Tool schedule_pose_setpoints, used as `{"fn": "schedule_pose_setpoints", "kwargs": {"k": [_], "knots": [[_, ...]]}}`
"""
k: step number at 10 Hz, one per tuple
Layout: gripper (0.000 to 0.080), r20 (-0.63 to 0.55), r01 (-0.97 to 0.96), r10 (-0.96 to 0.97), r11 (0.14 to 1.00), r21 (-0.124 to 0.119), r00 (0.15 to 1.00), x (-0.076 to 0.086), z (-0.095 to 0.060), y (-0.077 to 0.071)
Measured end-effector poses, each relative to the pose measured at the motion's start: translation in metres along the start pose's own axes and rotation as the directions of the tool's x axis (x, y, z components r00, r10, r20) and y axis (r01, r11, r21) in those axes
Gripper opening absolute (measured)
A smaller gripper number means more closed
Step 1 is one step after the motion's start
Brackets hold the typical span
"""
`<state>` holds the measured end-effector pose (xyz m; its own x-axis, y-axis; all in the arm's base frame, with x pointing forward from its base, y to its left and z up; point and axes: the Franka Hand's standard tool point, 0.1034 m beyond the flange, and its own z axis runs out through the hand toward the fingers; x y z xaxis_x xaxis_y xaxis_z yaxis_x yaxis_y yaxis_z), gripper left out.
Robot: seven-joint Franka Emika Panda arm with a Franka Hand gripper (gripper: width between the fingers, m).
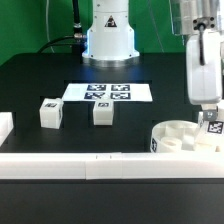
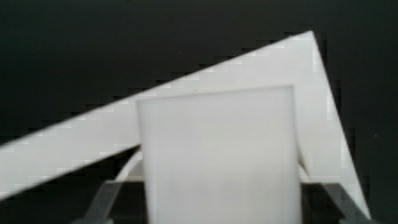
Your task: Assemble stool
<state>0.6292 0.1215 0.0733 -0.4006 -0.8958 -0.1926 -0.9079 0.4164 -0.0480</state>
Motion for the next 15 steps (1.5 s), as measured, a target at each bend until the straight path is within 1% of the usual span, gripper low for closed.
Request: {"fn": "schedule_pose_setpoints", "kwargs": {"k": [3, 4, 5, 6, 7, 8, 9, 13, 14, 15], "knots": [[0.0342, 0.025, -0.052, 0.052, 0.999, -0.003, 0.998, -0.002, 0.0, 0.001], [0.039, 0.026, -0.036, 0.036, 0.999, -0.004, 0.999, -0.003, 0.001, 0.002], [0.0562, 0.027, -0.033, 0.033, 0.999, -0.004, 0.999, -0.002, 0.0, 0.001], [0.0562, 0.029, 0.032, -0.032, 0.999, 0.003, 0.999, 0.002, -0.006, -0.003], [0.0634, 0.032, 0.073, -0.074, 0.997, 0.013, 0.997, 0.006, -0.017, -0.003], [0.0646, 0.038, 0.113, -0.114, 0.993, 0.022, 0.993, 0.009, -0.033, 0.0], [0.0646, 0.042, 0.13, -0.131, 0.991, 0.027, 0.99, 0.01, -0.042, 0.002], [0.0648, 0.037, 0.144, -0.145, 0.989, 0.02, 0.989, 0.01, -0.036, 0.004], [0.0648, 0.029, 0.227, -0.227, 0.974, 0.013, 0.973, 0.012, -0.03, 0.008], [0.0648, 0.022, 0.308, -0.309, 0.951, 0.013, 0.951, 0.023, -0.032, 0.008]]}}
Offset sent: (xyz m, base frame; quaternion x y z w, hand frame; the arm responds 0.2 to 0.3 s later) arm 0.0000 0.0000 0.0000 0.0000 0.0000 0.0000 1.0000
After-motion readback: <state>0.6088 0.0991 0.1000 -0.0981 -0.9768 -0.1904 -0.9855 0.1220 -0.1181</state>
